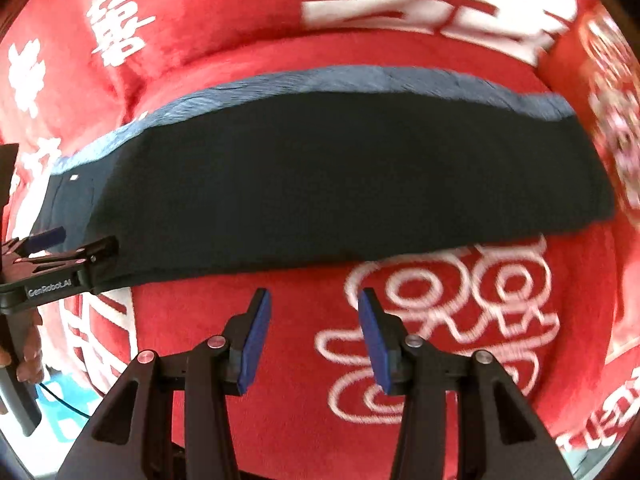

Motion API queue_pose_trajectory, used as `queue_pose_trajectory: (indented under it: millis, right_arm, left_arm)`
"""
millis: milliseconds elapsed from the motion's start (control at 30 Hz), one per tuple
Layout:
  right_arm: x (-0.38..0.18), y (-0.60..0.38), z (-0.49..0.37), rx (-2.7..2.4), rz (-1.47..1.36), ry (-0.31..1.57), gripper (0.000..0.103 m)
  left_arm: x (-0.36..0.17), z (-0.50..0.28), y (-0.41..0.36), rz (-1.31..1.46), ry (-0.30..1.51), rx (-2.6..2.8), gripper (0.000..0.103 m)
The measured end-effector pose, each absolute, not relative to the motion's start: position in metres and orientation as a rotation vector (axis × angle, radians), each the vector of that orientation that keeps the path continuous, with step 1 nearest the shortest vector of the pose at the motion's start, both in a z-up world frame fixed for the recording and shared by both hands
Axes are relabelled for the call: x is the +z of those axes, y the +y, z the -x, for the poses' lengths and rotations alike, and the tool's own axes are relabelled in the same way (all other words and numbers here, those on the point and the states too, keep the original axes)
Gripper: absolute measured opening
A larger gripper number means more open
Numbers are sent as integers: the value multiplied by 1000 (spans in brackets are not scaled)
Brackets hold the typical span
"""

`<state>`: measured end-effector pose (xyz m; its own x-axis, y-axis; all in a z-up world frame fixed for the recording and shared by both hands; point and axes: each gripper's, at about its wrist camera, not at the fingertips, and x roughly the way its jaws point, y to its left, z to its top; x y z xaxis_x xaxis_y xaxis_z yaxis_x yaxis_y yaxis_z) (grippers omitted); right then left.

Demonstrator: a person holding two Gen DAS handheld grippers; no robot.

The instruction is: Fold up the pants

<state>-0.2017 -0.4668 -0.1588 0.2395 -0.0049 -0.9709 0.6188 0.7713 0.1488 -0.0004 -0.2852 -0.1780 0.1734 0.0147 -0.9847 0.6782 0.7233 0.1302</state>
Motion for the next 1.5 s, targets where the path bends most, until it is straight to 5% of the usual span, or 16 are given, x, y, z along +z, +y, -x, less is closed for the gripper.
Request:
queue_pose_trajectory:
  millis: [667, 1167, 1500]
  right_arm:
    - [-181, -497, 272, -592, -836, 1254, 55]
    - [-161, -596, 336, -719, -1096, 952, 55]
    - [-178, -602, 366, -676, -1322, 758, 55]
  left_arm:
    - [-165, 64, -351, -719, 1346, -694, 103]
    - [-157, 78, -428, -630, 1311, -720, 103]
    - [-198, 82, -437, -593, 1372, -689, 103]
